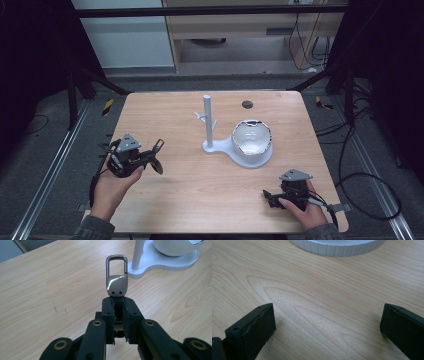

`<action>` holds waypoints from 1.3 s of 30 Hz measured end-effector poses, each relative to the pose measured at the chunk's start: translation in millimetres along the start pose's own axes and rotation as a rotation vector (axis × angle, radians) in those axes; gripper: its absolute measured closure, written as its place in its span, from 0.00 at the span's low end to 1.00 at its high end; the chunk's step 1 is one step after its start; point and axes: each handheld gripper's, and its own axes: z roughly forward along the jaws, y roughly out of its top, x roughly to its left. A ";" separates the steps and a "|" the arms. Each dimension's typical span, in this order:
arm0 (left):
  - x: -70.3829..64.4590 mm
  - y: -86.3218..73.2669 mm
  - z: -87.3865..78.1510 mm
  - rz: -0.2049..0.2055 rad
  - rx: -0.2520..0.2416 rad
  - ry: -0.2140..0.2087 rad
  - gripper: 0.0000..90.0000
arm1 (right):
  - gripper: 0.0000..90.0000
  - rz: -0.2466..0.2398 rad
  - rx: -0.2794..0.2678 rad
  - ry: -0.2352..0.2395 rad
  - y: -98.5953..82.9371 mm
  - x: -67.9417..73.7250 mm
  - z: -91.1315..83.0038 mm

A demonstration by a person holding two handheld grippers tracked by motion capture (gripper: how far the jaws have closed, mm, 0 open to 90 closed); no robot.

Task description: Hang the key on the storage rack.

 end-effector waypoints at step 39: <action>-53.5 60.2 30.5 0.058 -0.132 -0.063 0.89 | 0.00 0.003 0.000 -0.006 0.4 0.3 0.4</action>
